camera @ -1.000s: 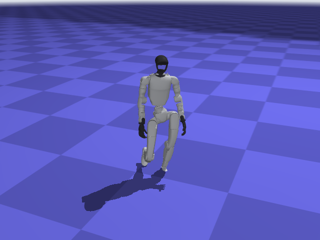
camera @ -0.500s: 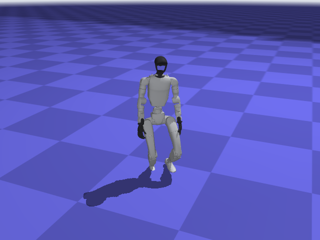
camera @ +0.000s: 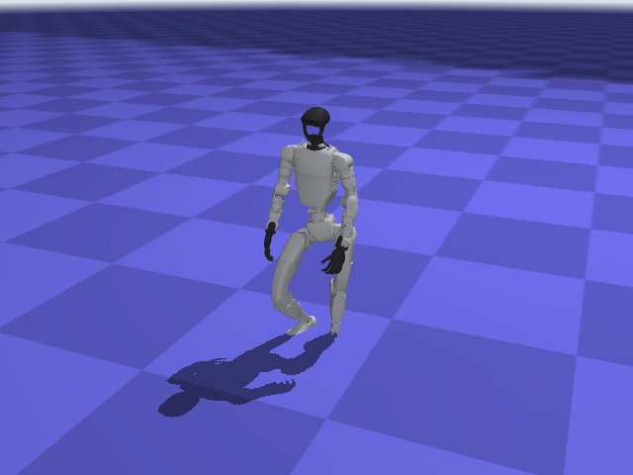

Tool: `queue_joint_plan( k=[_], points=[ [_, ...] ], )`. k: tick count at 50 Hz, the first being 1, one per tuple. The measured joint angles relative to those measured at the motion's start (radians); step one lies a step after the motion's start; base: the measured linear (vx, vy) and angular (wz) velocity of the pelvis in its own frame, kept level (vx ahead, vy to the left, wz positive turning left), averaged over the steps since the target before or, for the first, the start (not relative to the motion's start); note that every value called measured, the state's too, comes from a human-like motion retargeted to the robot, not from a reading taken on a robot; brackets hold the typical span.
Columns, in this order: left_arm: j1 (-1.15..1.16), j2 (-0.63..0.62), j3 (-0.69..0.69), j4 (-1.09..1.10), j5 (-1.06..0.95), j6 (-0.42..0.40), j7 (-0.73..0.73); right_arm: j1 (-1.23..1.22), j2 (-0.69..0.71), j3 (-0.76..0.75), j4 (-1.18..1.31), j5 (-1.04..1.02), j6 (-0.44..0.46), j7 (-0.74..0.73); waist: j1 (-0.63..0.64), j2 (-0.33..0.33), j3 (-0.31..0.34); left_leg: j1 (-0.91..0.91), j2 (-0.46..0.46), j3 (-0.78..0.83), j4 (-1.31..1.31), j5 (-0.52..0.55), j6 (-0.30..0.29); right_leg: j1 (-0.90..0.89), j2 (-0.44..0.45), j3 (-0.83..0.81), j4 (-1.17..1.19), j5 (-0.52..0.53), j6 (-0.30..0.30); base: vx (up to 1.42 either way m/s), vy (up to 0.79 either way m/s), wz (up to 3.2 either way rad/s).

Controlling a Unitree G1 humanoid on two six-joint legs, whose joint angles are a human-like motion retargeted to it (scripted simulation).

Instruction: Walk

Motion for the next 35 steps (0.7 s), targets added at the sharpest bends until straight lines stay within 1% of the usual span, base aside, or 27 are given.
queue_joint_plan(
  k=[2, 3, 4, 5, 7, 8, 10, 12, 13, 15, 20, 25, 28, 30, 35],
  points=[
    [0.002, -0.008, -0.011, 0.022, 0.021, 0.006, -0.011, 0.001, 0.001, -0.01, -0.002, 0.011, -0.005, -0.007, -0.003, 0.027, -0.01, 0.002, 0.008, 0.05, 0.002, -0.032, 0.005, 0.0, 0.028, -0.074, -0.079, -0.045, -0.017, 0.14, 0.16, -1.73],
    [0.001, -0.018, -0.014, 0.04, 0.033, 0.007, -0.017, 0.001, 0.0, -0.015, 0.0, 0.017, -0.007, -0.01, 0.006, 0.065, -0.013, -0.005, 0.038, 0.08, 0.007, -0.051, 0.007, 0.012, 0.074, -0.122, -0.136, -0.051, -0.036, 0.11, 0.15, -1.83],
    [0.007, -0.027, -0.018, 0.051, 0.042, 0.01, -0.022, 0.003, 0.001, -0.019, 0.002, 0.022, -0.008, -0.014, 0.008, 0.076, -0.015, -0.004, 0.041, 0.104, 0.005, -0.055, 0.009, 0.014, 0.076, -0.146, -0.157, -0.058, -0.041, 0.06, 0.15, -1.7],
    [0.016, -0.035, -0.022, 0.061, 0.049, 0.014, -0.025, 0.007, 0.003, -0.023, 0.004, 0.027, -0.009, -0.019, 0.006, 0.074, -0.017, 0.001, 0.03, 0.125, -0.001, -0.052, 0.011, 0.011, 0.058, -0.158, -0.159, -0.066, -0.04, 0.03, 0.15, -1.6],
    [0.024, -0.056, -0.019, 0.092, 0.071, 0.016, -0.029, 0.008, 0.008, -0.031, 0.011, 0.04, -0.013, -0.032, 0.021, 0.115, -0.029, -0.012, 0.055, 0.163, 0.005, -0.078, 0.023, 0.023, 0.114, -0.194, -0.226, -0.064, -0.062, 0.03, 0.14, -1.6],
    [0.034, -0.064, -0.018, 0.101, 0.075, 0.017, -0.031, 0.011, 0.01, -0.036, 0.013, 0.045, -0.014, -0.037, 0.023, 0.114, -0.031, -0.009, 0.047, 0.179, 0.002, -0.077, 0.025, 0.023, 0.103, -0.199, -0.226, -0.069, -0.06, 0.02, 0.12, -1.49],
    [0.048, -0.079, -0.012, 0.118, 0.083, 0.017, -0.032, 0.013, 0.015, -0.044, 0.019, 0.055, -0.017, -0.045, 0.04, 0.133, -0.039, -0.014, 0.055, 0.209, 0.003, -0.09, 0.036, 0.032, 0.128, -0.217, -0.259, -0.068, -0.07, 0.01, 0.1, -1.44],
    [0.065, -0.092, -0.005, 0.127, 0.082, 0.018, -0.035, 0.017, 0.017, -0.049, 0.022, 0.063, -0.02, -0.051, 0.053, 0.13, -0.045, -0.01, 0.046, 0.232, -0.001, -0.089, 0.04, 0.036, 0.118, -0.221, -0.261, -0.072, -0.066, 0.01, 0.07, -1.31],
    [0.071, -0.097, 0.0, 0.132, 0.08, 0.017, -0.036, 0.016, 0.019, -0.052, 0.025, 0.067, -0.021, -0.053, 0.064, 0.138, -0.048, -0.011, 0.05, 0.242, 0.0, -0.096, 0.046, 0.042, 0.132, -0.225, -0.278, -0.07, -0.069, 0.01, 0.06, -1.23],
    [0.085, -0.108, 0.007, 0.137, 0.075, 0.017, -0.038, 0.018, 0.021, -0.054, 0.03, 0.072, -0.024, -0.057, 0.079, 0.135, -0.051, -0.006, 0.043, 0.26, -0.003, -0.095, 0.047, 0.046, 0.127, -0.222, -0.28, -0.073, -0.064, 0.01, 0.04, -1.09],
    [0.105, -0.125, 0.02, 0.142, 0.066, 0.015, -0.043, 0.01, 0.024, -0.059, 0.046, 0.085, -0.029, -0.067, 0.116, 0.152, -0.056, -0.005, 0.045, 0.287, -0.003, -0.11, 0.062, 0.056, 0.161, -0.207, -0.318, -0.072, -0.06, 0.01, 0.03, -0.85],
    [0.112, -0.144, 0.025, 0.15, 0.055, 0.015, -0.047, 0.005, 0.023, -0.066, 0.061, 0.099, -0.029, -0.075, 0.135, 0.178, -0.061, -0.012, 0.05, 0.31, -0.006, -0.113, 0.062, 0.055, 0.174, -0.202, -0.334, -0.079, -0.059, 0.01, 0.01, -0.52],
    [0.104, -0.154, 0.034, 0.157, 0.038, 0.016, -0.054, 0.004, 0.021, -0.079, 0.069, 0.116, -0.026, -0.072, 0.143, 0.208, -0.068, -0.028, 0.059, 0.313, -0.004, -0.121, 0.067, 0.054, 0.192, -0.206, -0.351, -0.083, -0.073, 0.0, 0.0, -0.29],
    [0.098, -0.161, 0.041, 0.161, 0.025, 0.017, -0.06, 0.01, 0.02, -0.088, 0.074, 0.127, -0.024, -0.069, 0.146, 0.221, -0.071, -0.033, 0.061, 0.319, -0.006, -0.115, 0.062, 0.053, 0.189, -0.203, -0.35, -0.09, -0.076, -0.01, -0.01, -0.09],
    [0.057, -0.163, 0.063, 0.187, -0.017, 0.016, -0.071, 0.024, 0.019, -0.103, 0.09, 0.146, -0.02, -0.058, 0.156, 0.261, -0.073, -0.051, 0.074, 0.306, -0.003, -0.115, 0.069, 0.061, 0.223, -0.173, -0.379, -0.091, -0.09, 0.0, 0.0, 0.0]
  ],
)
